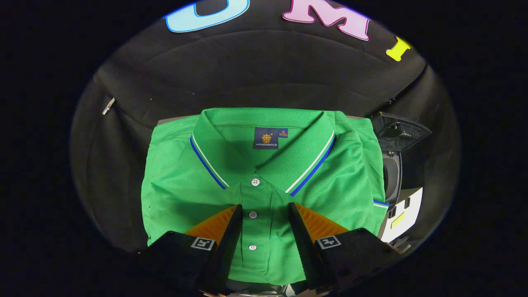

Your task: Put the clothes into the washing machine and then close the washing machine lid.

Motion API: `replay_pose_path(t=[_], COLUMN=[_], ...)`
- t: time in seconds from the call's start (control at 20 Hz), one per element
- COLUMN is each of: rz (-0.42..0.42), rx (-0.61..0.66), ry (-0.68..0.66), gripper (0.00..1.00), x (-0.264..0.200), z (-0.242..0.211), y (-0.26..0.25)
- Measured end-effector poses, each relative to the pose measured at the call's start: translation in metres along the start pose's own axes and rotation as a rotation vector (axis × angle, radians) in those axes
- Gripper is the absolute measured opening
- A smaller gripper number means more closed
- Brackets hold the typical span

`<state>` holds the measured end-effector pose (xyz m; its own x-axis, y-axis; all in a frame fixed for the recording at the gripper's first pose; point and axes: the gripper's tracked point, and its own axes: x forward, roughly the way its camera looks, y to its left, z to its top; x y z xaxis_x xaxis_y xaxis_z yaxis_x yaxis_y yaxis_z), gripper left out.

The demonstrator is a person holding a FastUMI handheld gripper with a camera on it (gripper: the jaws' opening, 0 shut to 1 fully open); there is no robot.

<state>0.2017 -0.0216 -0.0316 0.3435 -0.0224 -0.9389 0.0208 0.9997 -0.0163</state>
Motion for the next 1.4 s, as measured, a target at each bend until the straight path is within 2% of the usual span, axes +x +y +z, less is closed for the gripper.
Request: replay_pose_path(t=[0.15, 0.25, 0.65, 0.7, 0.8, 1.0, 1.25, 1.4], rz=[-0.002, 0.011, 0.000, 0.009, 0.018, 0.025, 0.103, 0.036], rx=[0.003, 0.014, 0.018, 0.000, -0.021, -0.027, -0.006, -0.084], ry=[-0.001, -0.008, -0.037, -0.079, -0.120, -0.224, -0.508, -0.596], gripper=[0.74, 0.41, 0.41, 0.41, 0.08, 0.08, 0.08, 0.08], x=[-0.002, -0.003, -0.003, 0.002, -0.008, -0.007, -0.032, -0.052], z=[0.001, 0.000, 0.002, 0.008, 0.008, 0.008, 0.016, 0.020], y=[-0.002, 0.000, -0.003, -0.001, -0.002, 0.000, 0.002, 0.001])
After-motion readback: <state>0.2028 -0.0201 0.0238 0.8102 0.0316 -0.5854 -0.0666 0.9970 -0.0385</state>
